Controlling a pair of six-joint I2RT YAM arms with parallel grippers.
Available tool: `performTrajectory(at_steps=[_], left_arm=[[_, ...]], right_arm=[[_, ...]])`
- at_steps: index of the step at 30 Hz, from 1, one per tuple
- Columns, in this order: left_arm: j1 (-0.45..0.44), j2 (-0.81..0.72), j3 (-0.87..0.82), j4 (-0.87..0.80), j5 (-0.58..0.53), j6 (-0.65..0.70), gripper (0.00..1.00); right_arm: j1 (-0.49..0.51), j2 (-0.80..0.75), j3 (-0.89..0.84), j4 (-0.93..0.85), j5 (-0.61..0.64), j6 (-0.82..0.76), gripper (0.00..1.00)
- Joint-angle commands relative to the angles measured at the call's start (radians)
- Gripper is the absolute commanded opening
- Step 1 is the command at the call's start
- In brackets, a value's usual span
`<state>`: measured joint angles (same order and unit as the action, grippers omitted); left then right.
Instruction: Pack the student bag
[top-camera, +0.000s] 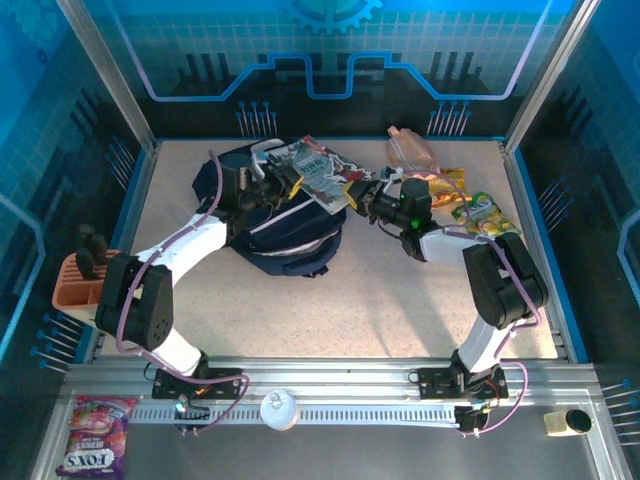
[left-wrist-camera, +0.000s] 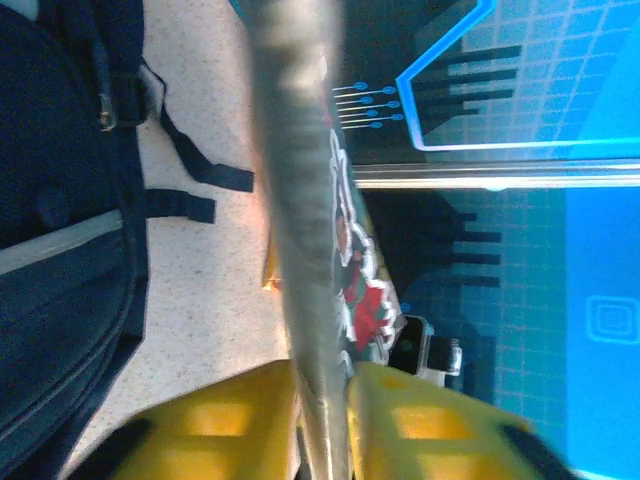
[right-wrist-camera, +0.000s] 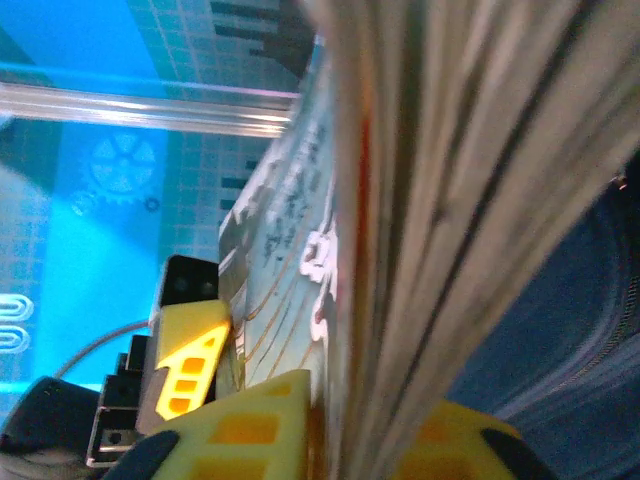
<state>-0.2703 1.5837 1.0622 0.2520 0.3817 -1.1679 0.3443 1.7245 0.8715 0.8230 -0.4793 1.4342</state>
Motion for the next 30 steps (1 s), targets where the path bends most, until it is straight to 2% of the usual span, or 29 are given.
performTrajectory(at_steps=[1,6,11,15,20,24,27,30], left_arm=[[0.005,-0.022,-0.005,-0.108,-0.049,0.122,0.40],[0.002,-0.026,0.064,-0.356,-0.181,0.356,0.65],[-0.019,0.012,0.153,-0.514,-0.245,0.565,0.82],[-0.066,0.049,0.233,-0.635,-0.288,0.763,0.89],[-0.158,0.095,0.319,-0.773,-0.381,1.031,0.90],[-0.230,0.144,0.372,-0.861,-0.488,1.194,0.87],[-0.261,0.203,0.418,-0.926,-0.558,1.267,0.80],[-0.272,0.258,0.465,-0.987,-0.595,1.302,0.69]], right_arm=[[-0.033,-0.075,0.014,-0.072,0.016,-0.093,0.07],[-0.090,-0.198,-0.026,-0.251,0.036,-0.230,0.02],[-0.167,-0.315,-0.050,-0.407,0.059,-0.329,0.02],[-0.220,-0.389,-0.062,-0.505,0.091,-0.387,0.02],[-0.259,-0.443,-0.054,-0.604,0.128,-0.438,0.02],[-0.282,-0.450,-0.048,-0.620,0.122,-0.440,0.02],[-0.287,-0.451,-0.048,-0.622,0.119,-0.438,0.02],[-0.288,-0.450,-0.051,-0.619,0.119,-0.436,0.02]])
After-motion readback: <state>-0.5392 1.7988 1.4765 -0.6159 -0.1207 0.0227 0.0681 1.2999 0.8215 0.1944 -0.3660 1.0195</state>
